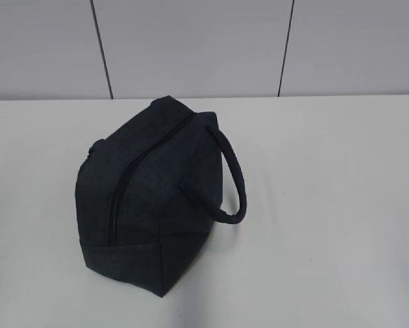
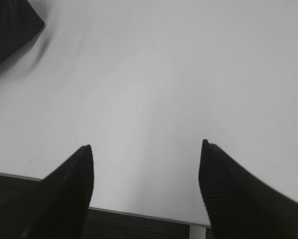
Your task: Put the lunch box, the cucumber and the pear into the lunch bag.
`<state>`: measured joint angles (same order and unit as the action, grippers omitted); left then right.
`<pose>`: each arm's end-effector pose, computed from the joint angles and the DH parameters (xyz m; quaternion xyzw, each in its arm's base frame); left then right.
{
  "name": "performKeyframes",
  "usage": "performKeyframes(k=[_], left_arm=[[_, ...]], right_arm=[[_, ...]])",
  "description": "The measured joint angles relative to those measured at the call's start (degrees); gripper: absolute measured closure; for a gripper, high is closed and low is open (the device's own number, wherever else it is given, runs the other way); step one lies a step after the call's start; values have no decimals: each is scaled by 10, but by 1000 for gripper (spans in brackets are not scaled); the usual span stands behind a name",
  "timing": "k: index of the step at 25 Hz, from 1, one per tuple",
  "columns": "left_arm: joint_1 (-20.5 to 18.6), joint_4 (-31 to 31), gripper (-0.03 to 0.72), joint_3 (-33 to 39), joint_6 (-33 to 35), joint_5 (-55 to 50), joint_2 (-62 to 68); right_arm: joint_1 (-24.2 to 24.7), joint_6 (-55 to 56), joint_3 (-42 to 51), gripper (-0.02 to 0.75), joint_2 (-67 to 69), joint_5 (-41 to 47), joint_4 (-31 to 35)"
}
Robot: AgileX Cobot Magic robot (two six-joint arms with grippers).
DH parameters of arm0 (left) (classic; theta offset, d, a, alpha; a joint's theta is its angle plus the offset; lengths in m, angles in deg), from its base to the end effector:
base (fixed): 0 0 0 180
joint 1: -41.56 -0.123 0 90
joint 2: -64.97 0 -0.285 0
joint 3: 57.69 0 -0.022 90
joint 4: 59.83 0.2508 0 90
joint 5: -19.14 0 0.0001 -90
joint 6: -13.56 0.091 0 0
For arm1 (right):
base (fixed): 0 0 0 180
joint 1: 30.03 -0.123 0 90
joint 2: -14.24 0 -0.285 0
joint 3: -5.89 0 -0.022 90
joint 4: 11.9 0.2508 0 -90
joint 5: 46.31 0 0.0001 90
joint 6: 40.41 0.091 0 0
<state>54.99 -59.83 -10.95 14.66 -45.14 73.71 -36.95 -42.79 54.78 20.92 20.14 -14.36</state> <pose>-0.0083 0.0020 0.2813 0.1094 0.8580 -0.0539 0.4989 -0.0111 -0.0050 0.2678 -0.0689 0.8718 -0.0022 0.4850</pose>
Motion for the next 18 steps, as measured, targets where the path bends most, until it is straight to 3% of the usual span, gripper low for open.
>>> performKeyframes(k=[18], left_arm=[[0,0,346,0,-6,2,0]], right_arm=[[0,0,0,221,0,-1,0]])
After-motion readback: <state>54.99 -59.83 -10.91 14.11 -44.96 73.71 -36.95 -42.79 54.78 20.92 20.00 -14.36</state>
